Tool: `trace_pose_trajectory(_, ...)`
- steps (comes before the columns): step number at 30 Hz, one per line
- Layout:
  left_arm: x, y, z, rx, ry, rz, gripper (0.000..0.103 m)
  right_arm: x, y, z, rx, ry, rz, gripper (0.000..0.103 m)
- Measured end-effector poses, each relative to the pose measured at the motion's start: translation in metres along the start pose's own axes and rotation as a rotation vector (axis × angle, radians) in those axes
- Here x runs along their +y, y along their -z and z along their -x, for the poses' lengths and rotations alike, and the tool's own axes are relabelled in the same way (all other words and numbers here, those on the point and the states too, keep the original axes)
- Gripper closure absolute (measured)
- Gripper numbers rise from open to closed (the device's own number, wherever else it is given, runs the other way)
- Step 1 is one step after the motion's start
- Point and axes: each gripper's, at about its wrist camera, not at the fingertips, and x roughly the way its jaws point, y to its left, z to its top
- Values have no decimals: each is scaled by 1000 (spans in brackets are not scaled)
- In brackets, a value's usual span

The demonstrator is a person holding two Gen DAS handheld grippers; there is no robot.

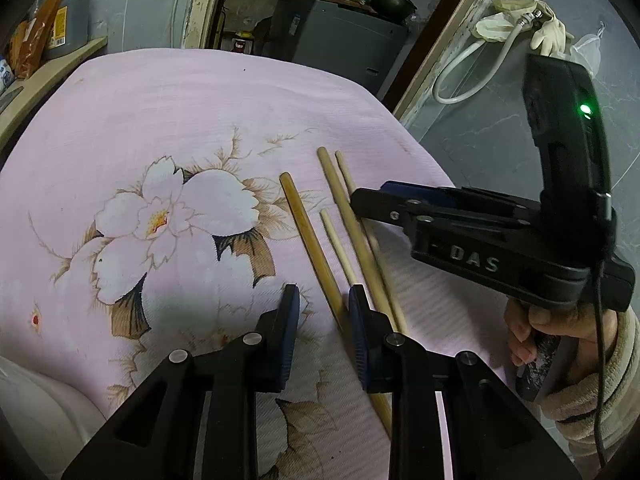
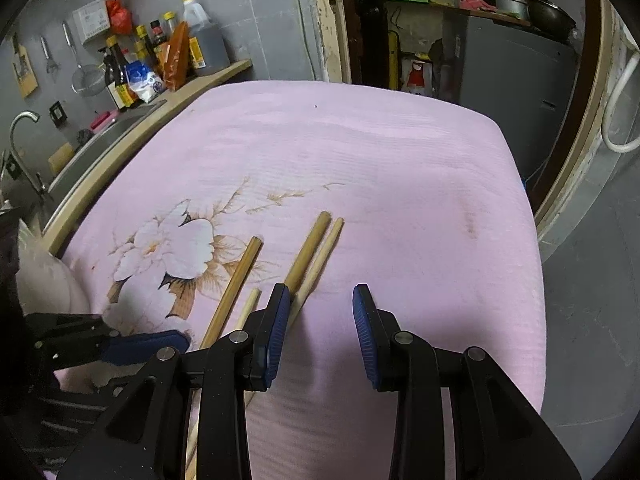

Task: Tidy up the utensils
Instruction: 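Close the left tool on a chopstick while the right tool grasps a thin chopstick, then lift both chopsticks in both tools and lower them into the caddy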

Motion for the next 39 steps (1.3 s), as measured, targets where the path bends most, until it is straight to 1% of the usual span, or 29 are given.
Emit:
trace_pose_trajectory(3, 0, 0, 0, 1, 4, 3, 82, 4, -2, -8, 23, 11, 13, 72)
trace_pose_trajectory(6, 0, 0, 1, 2, 9, 8, 82, 12, -3, -11, 31, 50, 56, 72)
trace_pose_trajectory(7, 0, -1, 1, 2, 11, 9, 82, 12, -2, -10, 34, 52, 63, 76)
trace_pose_trajectory(8, 0, -1, 0, 3, 13, 10, 82, 11, -2, -10, 37, 48, 68, 82)
trace_pose_trajectory(9, 1, -1, 0, 3, 17, 12, 82, 9, -1, -8, 41, 37, 66, 85)
trace_pose_trajectory(10, 1, -2, 0, 4, 19, 14, 82, 7, 0, -6, 43, 22, 62, 92)
trace_pose_trajectory(11, 1, -2, 0, 4, 22, 16, 82, 5, 1, -3, 42, 10, 64, 95)
trace_pose_trajectory(17, 2, -5, -3, 9, 41, 15, 83, 0, 14, 17, 42, 20, 95, 98)
trace_pose_trajectory(20, 1, -7, -4, 12, 42, 9, 83, -7, 18, 21, 49, -5, 60, 98)
trace_pose_trajectory(22, 1, -9, -5, 15, 45, 12, 83, -8, 17, 18, 53, -20, 36, 96)
trace_pose_trajectory(26, 3, -12, -5, 20, 53, 18, 83, -7, 11, 8, 70, -14, 11, 90)
trace_pose_trajectory(32, 4, -11, -6, 22, 61, 22, 83, -11, 3, -3, 103, -18, -43, 89)
trace_pose_trajectory(34, 5, -11, -6, 21, 59, 26, 87, -16, -2, -6, 113, -40, -77, 89)
trace_pose_trajectory(35, 6, -11, -7, 23, 57, 29, 92, -20, -3, -8, 115, -54, -97, 90)
trace_pose_trajectory(36, 6, -11, -7, 27, 66, 35, 93, -22, -4, -8, 115, -56, -108, 92)
trace_pose_trajectory(39, 8, -12, -6, 25, 77, 53, 94, -22, -1, -6, 102, -48, -131, 95)
